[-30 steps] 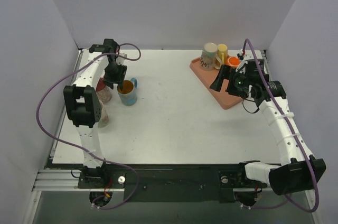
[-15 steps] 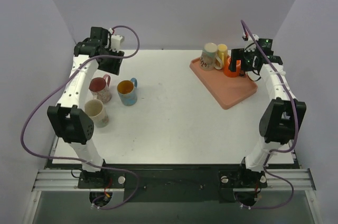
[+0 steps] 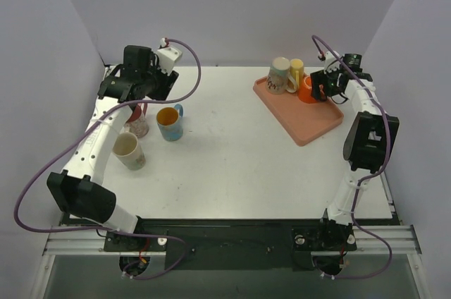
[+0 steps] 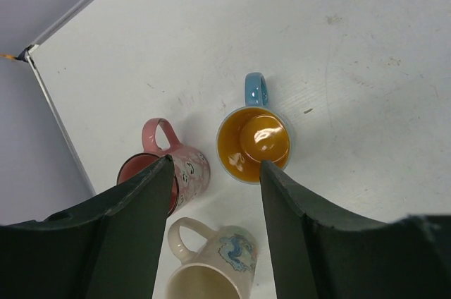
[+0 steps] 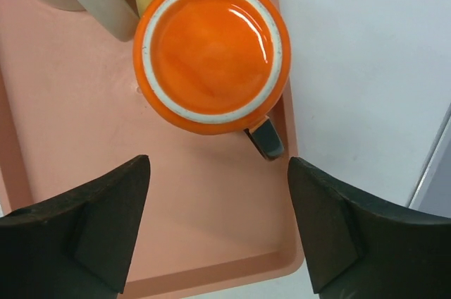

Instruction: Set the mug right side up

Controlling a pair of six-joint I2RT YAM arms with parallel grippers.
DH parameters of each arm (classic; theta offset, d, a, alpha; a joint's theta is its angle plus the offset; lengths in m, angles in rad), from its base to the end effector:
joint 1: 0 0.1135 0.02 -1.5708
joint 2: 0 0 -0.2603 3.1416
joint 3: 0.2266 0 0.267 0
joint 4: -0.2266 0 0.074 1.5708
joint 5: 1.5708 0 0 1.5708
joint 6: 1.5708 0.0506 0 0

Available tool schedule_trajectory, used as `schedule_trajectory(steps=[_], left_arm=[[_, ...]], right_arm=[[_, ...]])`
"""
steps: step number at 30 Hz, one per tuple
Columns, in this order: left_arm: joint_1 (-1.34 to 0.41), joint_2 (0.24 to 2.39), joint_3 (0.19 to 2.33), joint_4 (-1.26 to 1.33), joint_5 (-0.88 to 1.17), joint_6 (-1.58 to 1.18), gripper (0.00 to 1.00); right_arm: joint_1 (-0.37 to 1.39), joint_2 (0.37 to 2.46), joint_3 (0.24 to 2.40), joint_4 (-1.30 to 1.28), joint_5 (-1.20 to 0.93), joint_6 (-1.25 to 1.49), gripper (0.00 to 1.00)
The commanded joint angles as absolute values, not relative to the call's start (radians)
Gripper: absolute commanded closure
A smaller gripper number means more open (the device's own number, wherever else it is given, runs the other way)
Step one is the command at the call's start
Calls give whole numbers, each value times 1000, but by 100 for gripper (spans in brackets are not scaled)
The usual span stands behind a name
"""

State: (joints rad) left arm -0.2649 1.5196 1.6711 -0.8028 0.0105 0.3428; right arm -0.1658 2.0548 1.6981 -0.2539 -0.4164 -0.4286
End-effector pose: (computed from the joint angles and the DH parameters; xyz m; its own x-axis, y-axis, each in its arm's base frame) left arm 0.3414 -0.0932 0.3965 -0.4603 0.4731 -0.7512 0.4508 0.8535 0.2613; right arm 0.5009 -0.0631 0.2403 -0.4412 -0.3115 -0.8416 -0.3950 0.9095 -0.1296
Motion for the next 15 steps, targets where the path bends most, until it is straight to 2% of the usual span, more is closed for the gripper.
schedule_trajectory(steps=[1, 4, 9, 15], left_arm=[[-259, 1511, 1661, -729, -28, 364, 38], [-261, 1520, 1666, -709, -26, 362, 38], [-261, 1525, 1678, -706, -31, 364, 38], [-264, 1534, 1670, -684, -32, 361, 39]], right_arm=[[-184, 2063, 1765, -297, -414, -551, 38], [-187, 2146, 1860, -362, -396, -558, 40], [-206, 2171, 1879, -379, -365, -595, 40], [-212, 2223, 1954, -469, -486, -690, 48]])
